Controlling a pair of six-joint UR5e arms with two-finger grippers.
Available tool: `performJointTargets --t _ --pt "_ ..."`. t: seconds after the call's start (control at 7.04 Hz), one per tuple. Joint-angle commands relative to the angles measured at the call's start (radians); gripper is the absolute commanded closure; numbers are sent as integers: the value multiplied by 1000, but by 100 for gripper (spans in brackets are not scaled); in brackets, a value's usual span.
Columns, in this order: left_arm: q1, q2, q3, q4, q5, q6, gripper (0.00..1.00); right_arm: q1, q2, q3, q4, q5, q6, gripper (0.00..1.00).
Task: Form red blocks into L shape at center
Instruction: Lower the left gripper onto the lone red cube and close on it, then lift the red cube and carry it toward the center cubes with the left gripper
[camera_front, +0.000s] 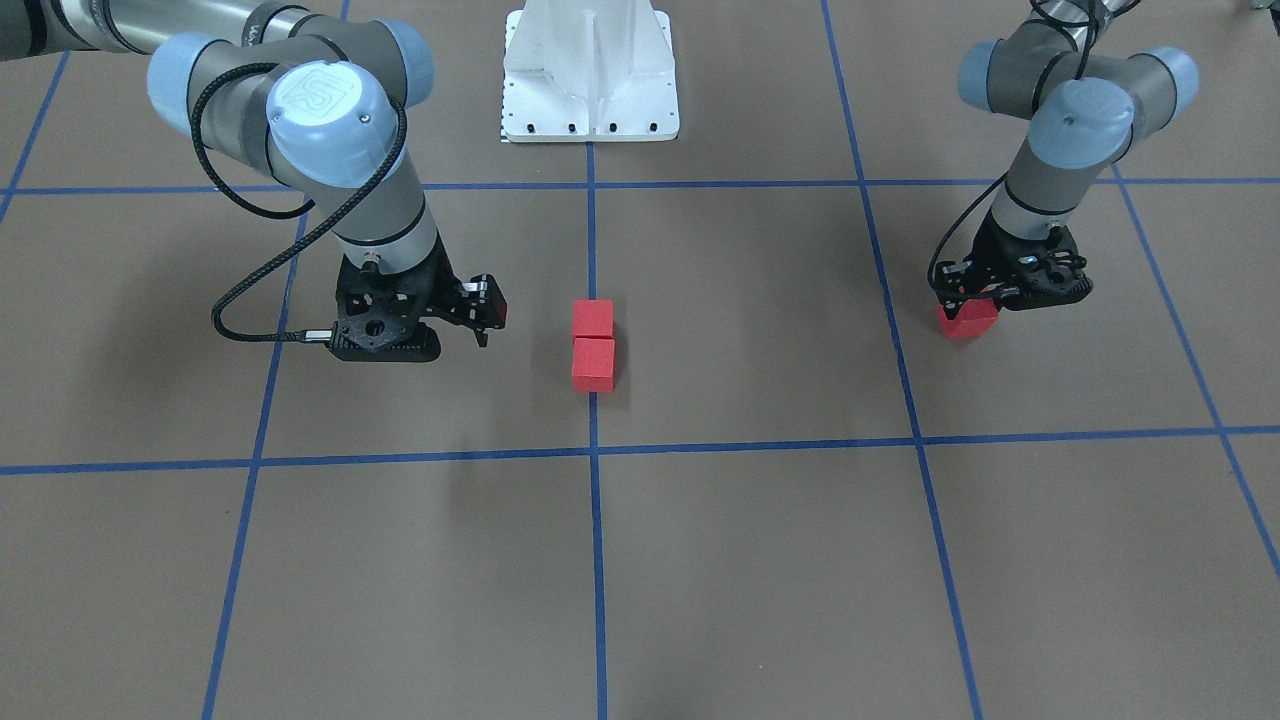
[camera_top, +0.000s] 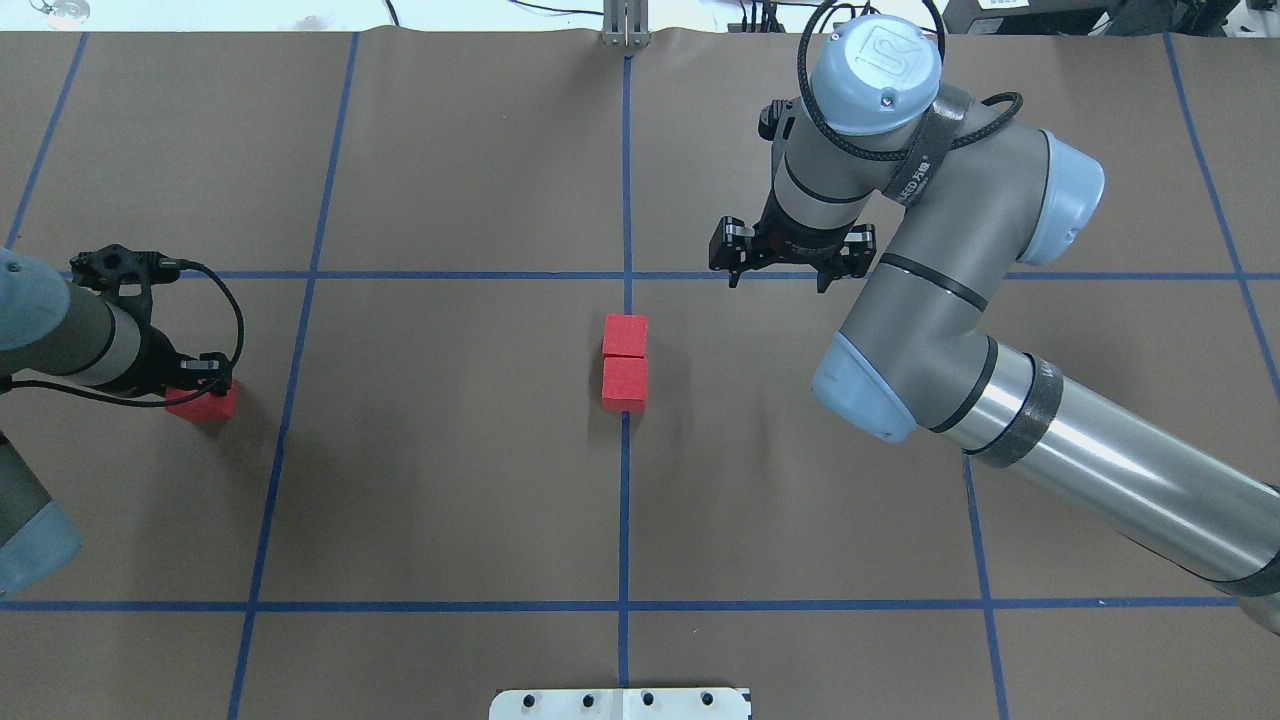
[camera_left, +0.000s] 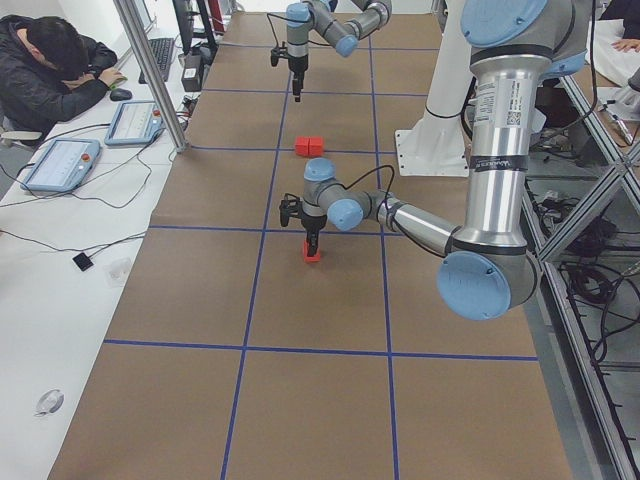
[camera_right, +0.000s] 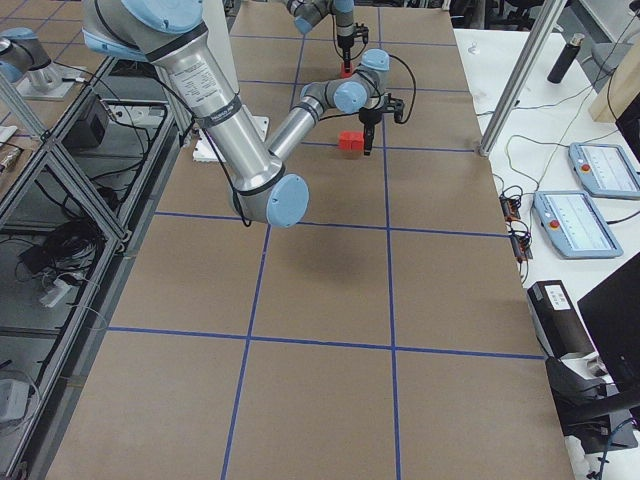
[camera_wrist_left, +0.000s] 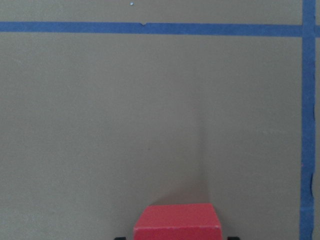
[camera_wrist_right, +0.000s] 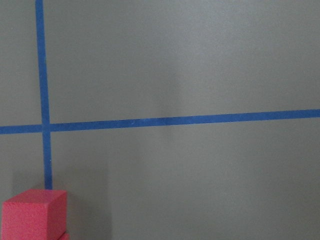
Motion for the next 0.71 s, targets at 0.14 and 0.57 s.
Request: performJointTargets --t 0.14,0.57 --pt "-13 -2 -69 27 -48 4 100 0 1 0 0 2 0 1" --pt "-47 -117 -81 33 -50 171 100 6 -2 2 35 3 -5 1"
